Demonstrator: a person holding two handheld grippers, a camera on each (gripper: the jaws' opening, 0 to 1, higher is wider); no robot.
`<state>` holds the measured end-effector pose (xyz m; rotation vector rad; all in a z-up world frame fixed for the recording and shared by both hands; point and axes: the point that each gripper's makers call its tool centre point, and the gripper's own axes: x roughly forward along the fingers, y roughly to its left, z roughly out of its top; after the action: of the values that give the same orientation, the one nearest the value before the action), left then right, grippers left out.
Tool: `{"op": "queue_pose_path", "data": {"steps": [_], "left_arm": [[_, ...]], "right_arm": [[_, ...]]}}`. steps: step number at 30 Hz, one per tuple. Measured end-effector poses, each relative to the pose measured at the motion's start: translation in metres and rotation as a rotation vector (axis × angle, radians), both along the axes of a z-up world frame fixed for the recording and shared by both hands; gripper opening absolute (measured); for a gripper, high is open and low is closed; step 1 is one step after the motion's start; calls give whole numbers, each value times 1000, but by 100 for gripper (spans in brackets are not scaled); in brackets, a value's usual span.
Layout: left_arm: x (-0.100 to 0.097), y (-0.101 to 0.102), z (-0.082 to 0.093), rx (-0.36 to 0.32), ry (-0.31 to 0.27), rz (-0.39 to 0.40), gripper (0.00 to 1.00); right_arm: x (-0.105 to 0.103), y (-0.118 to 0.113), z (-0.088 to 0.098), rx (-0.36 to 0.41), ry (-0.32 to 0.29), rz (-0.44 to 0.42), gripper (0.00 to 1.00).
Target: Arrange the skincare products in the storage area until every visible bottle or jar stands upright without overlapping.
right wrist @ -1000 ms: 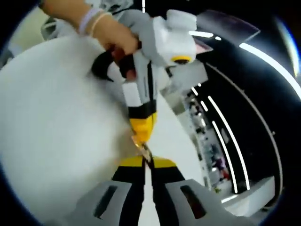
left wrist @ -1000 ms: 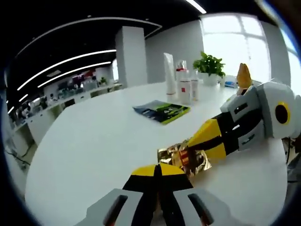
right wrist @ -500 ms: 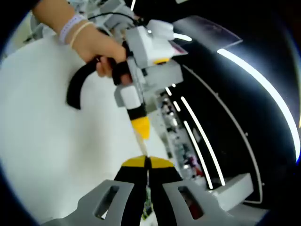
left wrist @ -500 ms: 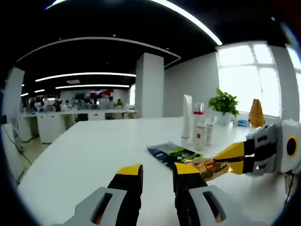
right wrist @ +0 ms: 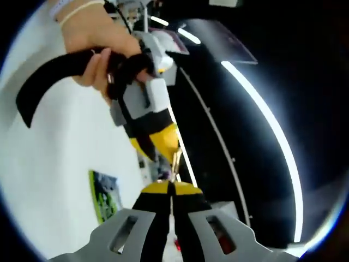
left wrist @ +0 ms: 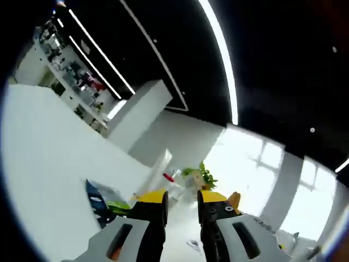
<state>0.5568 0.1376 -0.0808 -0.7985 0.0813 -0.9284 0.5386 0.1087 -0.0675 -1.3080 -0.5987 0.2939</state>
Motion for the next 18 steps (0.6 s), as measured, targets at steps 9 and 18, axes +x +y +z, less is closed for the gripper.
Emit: {"op": "queue_pose_path", "data": {"steps": [9,18], "left_arm": [[-18,-12,1,-125,-54,-127,32],[-52,-20,3,-136,-96,-174,59]], "right_arm": [[0,-12,3,22,-7,-31,0],[-3,-13,3,9,-16,-40,0]]}}
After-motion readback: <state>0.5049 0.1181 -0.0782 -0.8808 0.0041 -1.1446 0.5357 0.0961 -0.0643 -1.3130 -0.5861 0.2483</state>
